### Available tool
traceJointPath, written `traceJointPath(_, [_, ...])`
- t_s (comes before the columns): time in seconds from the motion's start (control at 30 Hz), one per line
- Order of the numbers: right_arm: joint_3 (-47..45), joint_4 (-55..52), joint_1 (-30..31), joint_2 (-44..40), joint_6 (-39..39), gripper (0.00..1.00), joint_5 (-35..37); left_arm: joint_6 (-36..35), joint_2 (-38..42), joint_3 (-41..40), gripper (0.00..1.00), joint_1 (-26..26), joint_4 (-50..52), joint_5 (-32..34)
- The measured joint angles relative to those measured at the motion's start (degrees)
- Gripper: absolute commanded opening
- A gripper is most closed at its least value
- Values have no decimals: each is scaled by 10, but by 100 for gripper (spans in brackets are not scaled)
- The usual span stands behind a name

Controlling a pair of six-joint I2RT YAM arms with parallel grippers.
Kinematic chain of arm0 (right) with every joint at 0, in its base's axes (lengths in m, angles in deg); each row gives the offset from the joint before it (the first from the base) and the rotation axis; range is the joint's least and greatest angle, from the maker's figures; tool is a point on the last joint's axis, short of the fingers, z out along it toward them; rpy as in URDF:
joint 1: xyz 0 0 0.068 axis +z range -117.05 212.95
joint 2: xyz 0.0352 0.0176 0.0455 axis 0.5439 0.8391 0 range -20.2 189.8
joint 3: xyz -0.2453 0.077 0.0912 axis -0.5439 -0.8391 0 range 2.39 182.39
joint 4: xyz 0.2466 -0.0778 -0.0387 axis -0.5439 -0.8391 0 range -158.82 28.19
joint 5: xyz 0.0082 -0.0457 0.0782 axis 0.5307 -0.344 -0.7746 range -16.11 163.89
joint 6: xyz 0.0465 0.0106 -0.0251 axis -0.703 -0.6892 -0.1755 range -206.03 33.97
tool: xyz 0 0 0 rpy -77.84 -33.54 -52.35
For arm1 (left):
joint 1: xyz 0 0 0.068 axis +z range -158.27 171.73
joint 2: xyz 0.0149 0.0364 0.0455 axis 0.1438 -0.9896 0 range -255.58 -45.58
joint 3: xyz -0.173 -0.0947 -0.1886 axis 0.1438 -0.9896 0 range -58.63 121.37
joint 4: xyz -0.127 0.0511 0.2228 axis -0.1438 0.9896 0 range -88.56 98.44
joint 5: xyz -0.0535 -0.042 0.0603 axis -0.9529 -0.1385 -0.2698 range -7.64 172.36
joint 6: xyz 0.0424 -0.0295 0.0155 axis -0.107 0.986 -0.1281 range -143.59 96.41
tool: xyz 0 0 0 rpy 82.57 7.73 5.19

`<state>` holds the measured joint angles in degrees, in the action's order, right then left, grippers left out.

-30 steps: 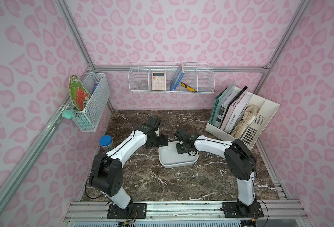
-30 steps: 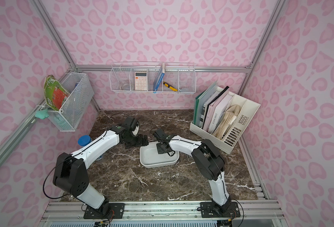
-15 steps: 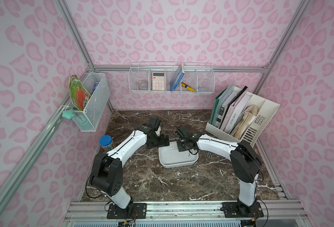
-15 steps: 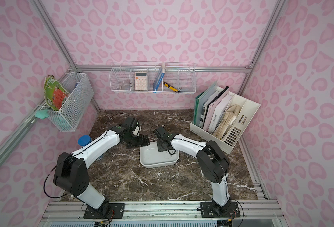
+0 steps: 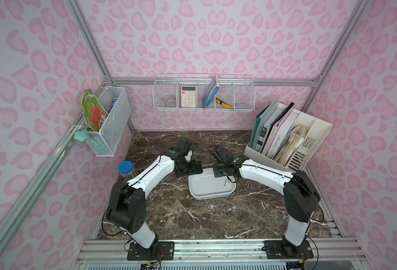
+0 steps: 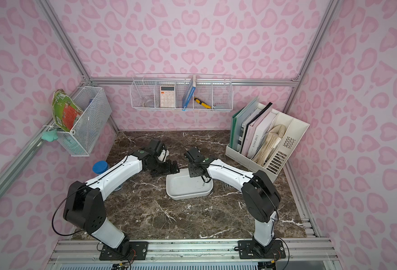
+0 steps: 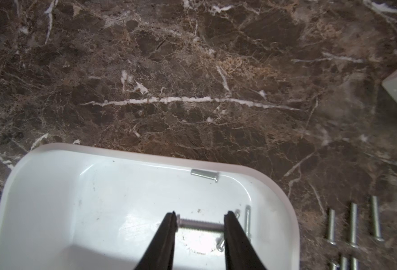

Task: Take out the screws from the storage box
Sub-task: Place the screw at the center of the board.

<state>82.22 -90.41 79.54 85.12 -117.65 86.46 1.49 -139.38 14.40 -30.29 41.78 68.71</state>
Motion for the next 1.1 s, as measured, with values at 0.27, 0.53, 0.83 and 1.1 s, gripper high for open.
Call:
traceJointPath(0.27, [-12,-24,-14,-36,-12,33,30,0,0,0,97,0,-4,-19])
traceJointPath(0.53, [-63,-30,-61,-73,-13,32,38,0,0,0,97,0,-6,-45])
traceJointPath(0.83, [-116,-2,-147,-76,4,32,21,0,-2,0,97,0,-6,-70])
traceJointPath(1.1, [-144,56,-198,-45,35,33,-6,0,-7,0,97,-1,-6,-79])
